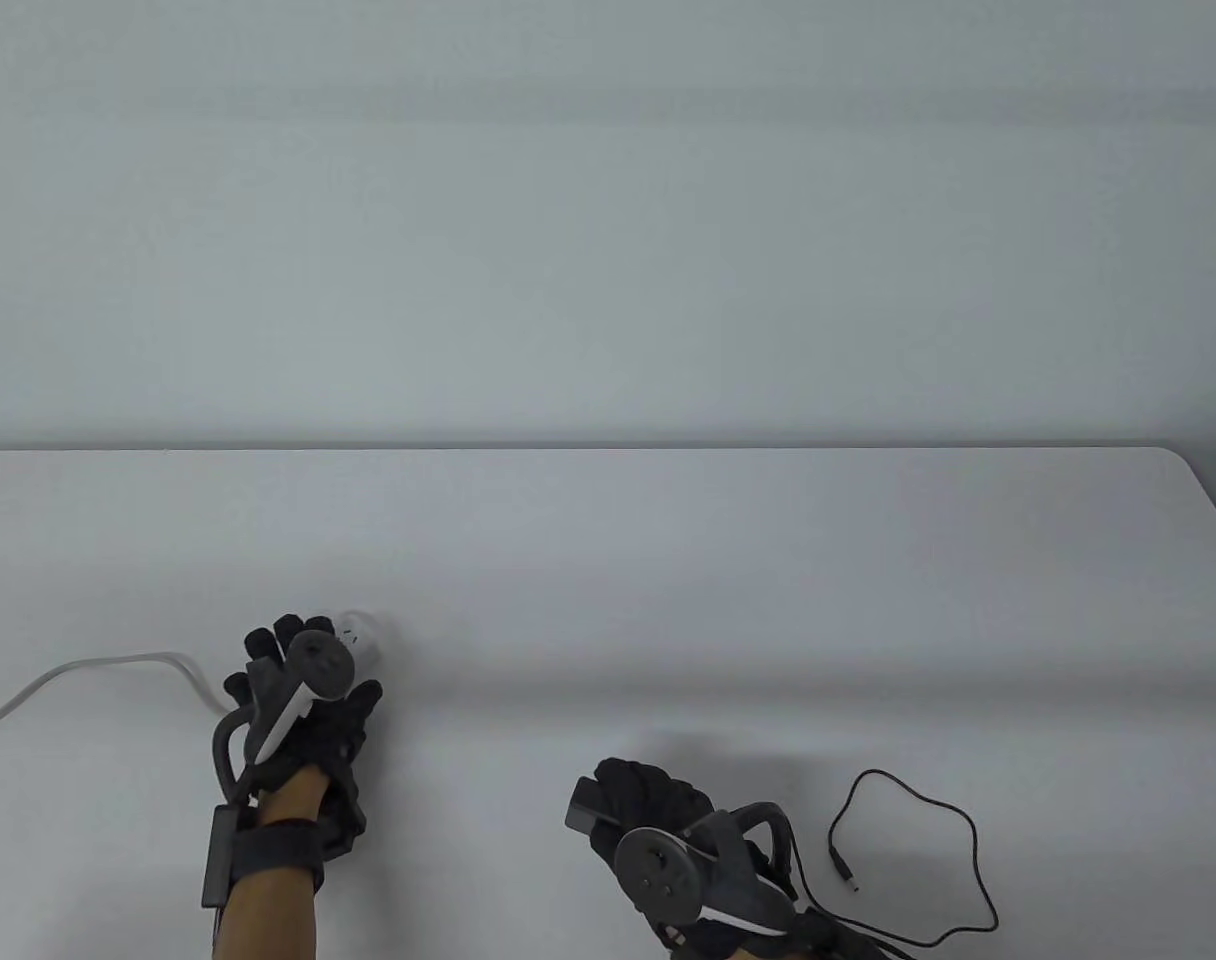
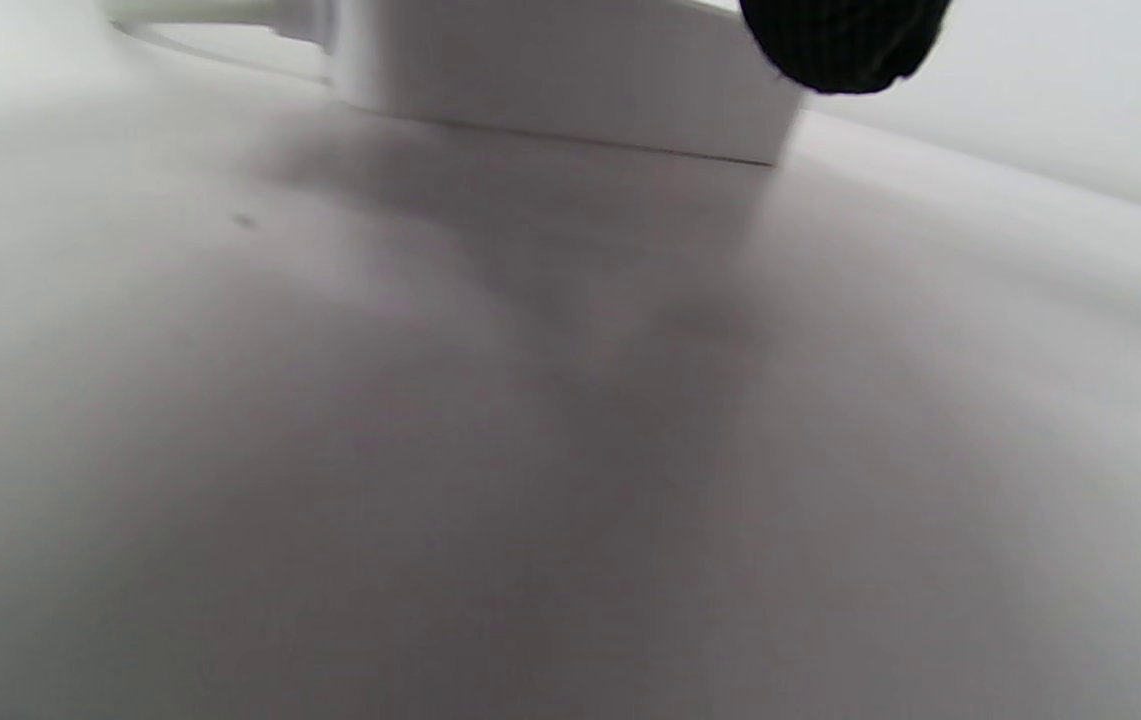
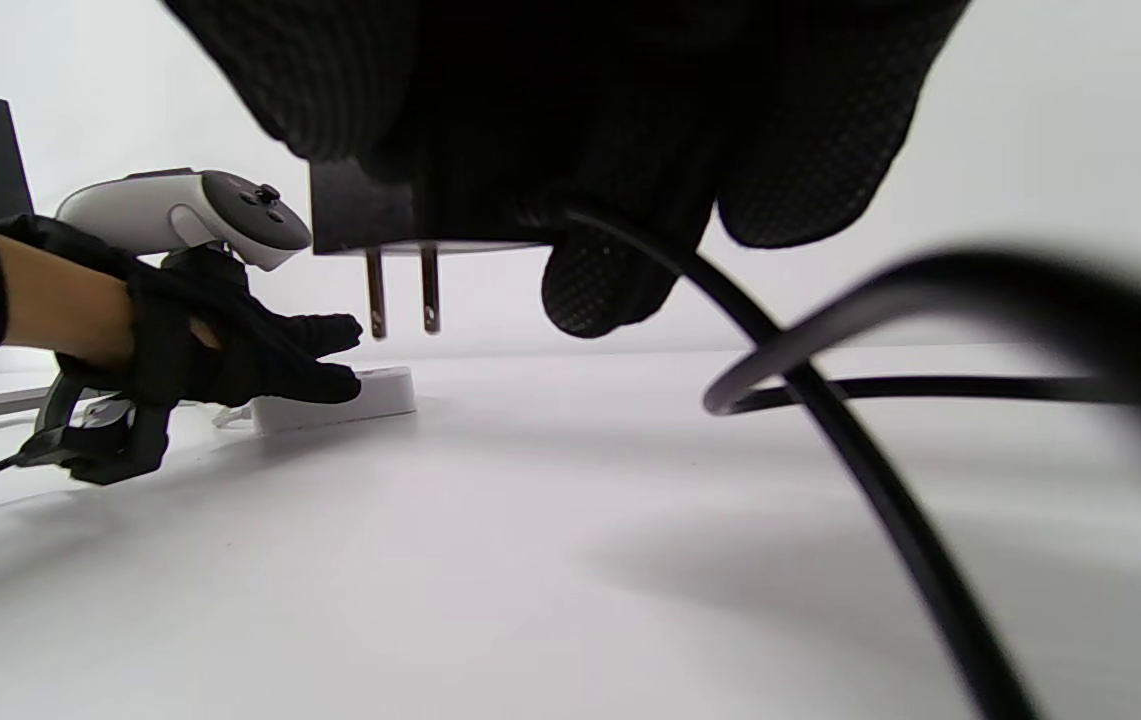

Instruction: Insert the power adapter into the power strip

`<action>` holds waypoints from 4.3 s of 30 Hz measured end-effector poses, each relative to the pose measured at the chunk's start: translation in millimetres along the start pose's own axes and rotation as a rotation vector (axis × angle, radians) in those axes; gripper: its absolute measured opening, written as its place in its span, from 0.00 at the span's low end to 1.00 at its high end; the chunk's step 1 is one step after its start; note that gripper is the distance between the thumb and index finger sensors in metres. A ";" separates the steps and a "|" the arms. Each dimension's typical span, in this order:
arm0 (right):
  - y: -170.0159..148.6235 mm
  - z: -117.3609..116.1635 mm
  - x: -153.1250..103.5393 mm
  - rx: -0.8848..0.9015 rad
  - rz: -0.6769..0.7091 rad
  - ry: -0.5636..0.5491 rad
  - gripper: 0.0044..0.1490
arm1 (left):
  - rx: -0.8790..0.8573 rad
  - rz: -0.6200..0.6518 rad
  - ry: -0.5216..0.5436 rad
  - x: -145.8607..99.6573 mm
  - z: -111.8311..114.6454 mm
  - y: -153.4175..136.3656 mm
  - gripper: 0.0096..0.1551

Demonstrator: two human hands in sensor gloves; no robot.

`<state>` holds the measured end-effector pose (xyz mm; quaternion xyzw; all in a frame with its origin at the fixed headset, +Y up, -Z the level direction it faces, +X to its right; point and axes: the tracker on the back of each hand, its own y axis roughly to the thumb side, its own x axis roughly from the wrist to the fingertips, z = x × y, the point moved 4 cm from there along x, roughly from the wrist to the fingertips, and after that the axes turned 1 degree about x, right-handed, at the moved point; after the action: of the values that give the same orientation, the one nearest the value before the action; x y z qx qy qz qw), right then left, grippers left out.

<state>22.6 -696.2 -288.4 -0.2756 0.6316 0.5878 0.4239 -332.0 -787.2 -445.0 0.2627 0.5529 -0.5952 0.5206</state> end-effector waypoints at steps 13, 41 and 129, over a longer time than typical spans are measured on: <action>11.2 -14.8 2.0 -0.046 0.043 0.049 0.41 | 0.083 -0.060 0.042 12.8 -7.1 -8.5 0.48; -26.6 7.3 9.1 0.073 -0.019 -0.011 0.41 | -0.034 0.337 -0.147 -120.3 37.1 107.5 0.48; -101.3 -34.6 8.3 0.056 -0.125 0.163 0.50 | -0.222 0.350 0.061 -123.1 1.4 40.6 0.52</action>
<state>97.0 -744.7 -348.8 -0.3494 0.6618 0.5180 0.4143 -255.2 -741.8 -350.9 0.3138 0.5764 -0.4229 0.6249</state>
